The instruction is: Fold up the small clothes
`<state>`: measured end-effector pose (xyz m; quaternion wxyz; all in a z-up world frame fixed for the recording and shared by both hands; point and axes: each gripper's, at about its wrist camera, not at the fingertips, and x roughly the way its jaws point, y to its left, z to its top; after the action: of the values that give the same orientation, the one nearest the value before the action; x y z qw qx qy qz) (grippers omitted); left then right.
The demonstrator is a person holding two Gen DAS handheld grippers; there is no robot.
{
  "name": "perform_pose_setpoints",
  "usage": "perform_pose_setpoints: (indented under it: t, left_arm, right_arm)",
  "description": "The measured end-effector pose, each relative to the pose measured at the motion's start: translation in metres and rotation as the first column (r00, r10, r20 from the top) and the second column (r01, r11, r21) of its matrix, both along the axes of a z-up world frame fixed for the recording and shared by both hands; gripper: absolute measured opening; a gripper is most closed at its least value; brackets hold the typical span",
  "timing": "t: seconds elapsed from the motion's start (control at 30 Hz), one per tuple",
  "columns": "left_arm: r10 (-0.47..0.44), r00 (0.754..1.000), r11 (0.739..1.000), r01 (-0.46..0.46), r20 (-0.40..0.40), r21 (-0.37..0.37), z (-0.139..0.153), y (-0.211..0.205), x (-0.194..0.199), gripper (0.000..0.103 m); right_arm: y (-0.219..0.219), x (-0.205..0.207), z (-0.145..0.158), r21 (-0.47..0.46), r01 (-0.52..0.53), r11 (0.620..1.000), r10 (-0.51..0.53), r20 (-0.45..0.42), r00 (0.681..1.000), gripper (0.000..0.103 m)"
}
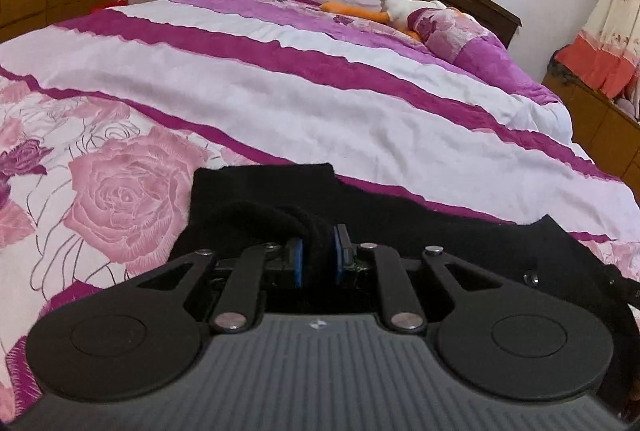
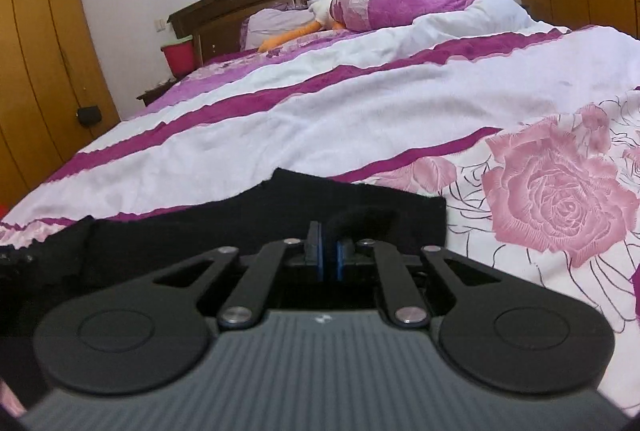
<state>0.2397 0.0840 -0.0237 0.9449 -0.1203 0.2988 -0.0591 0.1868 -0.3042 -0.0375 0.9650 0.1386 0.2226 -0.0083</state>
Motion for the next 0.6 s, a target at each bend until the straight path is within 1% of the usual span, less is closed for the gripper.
perform_pose_setpoints:
  t: [0.07, 0.13, 0.17, 0.2, 0.23, 0.3, 0.37, 0.47, 0.53, 0.6]
  left_arm:
    - [0.001, 1.0, 1.0, -0.001, -0.004, -0.013, 0.007, 0.0, -0.005, 0.024]
    - [-0.006, 1.0, 1.0, 0.006, 0.003, -0.022, 0.018, 0.002, -0.016, 0.03]
    - [-0.012, 1.0, 1.0, 0.013, 0.011, -0.02, 0.023, 0.002, -0.023, 0.038]
    - [-0.021, 1.0, 1.0, 0.022, 0.023, -0.016, 0.028, 0.002, -0.033, 0.045]
    - [-0.031, 0.999, 0.999, 0.032, 0.033, -0.015, 0.033, 0.002, -0.042, 0.047]
    - [-0.062, 0.997, 0.998, 0.064, 0.049, -0.02, 0.038, 0.002, -0.059, 0.05]
    - [-0.101, 0.995, 0.994, 0.102, 0.027, -0.048, 0.037, 0.002, -0.071, 0.051]
    - [-0.136, 0.99, 0.985, 0.133, -0.024, -0.111, 0.027, 0.003, -0.084, 0.051]
    - [-0.155, 0.987, 0.983, 0.151, -0.03, -0.105, 0.02, -0.002, -0.09, 0.051]
    - [-0.183, 0.983, 0.982, 0.182, -0.019, -0.056, 0.014, -0.012, -0.093, 0.051]
  right_arm:
    - [0.002, -0.003, 0.004, -0.022, -0.005, 1.0, 0.005, -0.004, 1.0, 0.01]
    - [0.003, -0.009, 0.01, -0.025, -0.014, 1.0, 0.014, 0.003, 1.0, 0.014]
    - [0.002, -0.013, 0.012, -0.019, -0.013, 1.0, 0.013, 0.004, 1.0, 0.017]
    - [0.001, -0.018, 0.015, -0.006, -0.018, 1.0, 0.018, 0.008, 1.0, 0.028]
    - [-0.001, -0.025, 0.017, 0.01, -0.03, 1.0, 0.03, 0.013, 0.999, 0.037]
    - [-0.003, -0.039, 0.022, 0.027, -0.058, 0.998, 0.057, 0.027, 0.998, 0.042]
    - [-0.003, -0.051, 0.023, 0.01, -0.088, 0.996, 0.088, 0.038, 0.995, 0.042]
    - [0.002, -0.068, 0.02, -0.029, -0.144, 0.989, 0.145, 0.02, 0.989, 0.042]
    - [0.009, -0.074, 0.015, -0.078, -0.19, 0.979, 0.19, -0.002, 0.982, 0.042]
    - [0.019, -0.075, 0.01, -0.155, -0.217, 0.964, 0.217, -0.016, 0.976, 0.042]
